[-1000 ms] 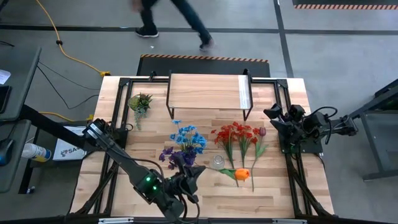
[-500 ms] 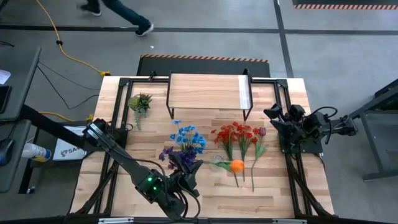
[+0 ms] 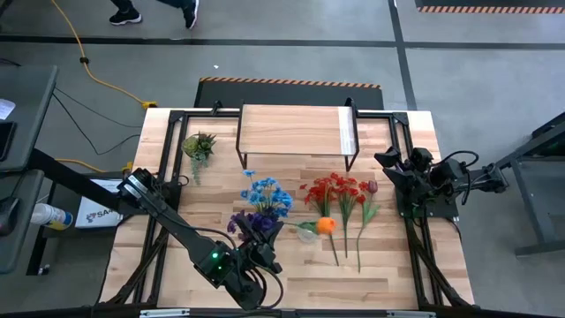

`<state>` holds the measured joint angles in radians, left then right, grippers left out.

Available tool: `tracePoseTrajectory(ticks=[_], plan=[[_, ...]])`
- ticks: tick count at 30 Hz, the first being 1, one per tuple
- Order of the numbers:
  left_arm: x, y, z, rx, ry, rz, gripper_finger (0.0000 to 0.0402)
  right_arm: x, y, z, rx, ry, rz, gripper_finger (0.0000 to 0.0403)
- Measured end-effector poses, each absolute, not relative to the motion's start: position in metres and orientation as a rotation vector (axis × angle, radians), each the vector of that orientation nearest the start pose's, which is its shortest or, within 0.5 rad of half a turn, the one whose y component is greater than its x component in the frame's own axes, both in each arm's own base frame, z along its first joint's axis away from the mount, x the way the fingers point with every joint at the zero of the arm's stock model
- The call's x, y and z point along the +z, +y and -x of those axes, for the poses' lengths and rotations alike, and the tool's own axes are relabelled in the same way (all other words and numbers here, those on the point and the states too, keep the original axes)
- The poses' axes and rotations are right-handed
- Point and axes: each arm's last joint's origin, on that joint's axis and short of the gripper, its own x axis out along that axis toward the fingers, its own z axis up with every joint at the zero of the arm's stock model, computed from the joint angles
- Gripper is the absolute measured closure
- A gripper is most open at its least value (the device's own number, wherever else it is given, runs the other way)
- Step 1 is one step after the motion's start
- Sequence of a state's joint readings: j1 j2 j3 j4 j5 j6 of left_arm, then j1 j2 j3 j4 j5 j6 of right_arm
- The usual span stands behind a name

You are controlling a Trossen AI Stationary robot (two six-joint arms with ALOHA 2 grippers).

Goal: Pick and place flowers into a vace then onto a shelf
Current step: Put the orange flower into the left transparent flower vase

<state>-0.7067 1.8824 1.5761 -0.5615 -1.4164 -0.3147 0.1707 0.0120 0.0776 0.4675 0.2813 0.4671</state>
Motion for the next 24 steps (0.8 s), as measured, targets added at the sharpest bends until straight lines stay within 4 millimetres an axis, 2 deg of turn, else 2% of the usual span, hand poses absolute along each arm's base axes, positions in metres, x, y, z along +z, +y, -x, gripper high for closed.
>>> tracePoseTrajectory(ticks=[24], plan=[[0.249, -0.239, -0.324, 0.841, 0.205, -0.422, 0.0381, 0.23, 0.006, -0.08, 0.009, -0.524, -0.578, 0.0075]])
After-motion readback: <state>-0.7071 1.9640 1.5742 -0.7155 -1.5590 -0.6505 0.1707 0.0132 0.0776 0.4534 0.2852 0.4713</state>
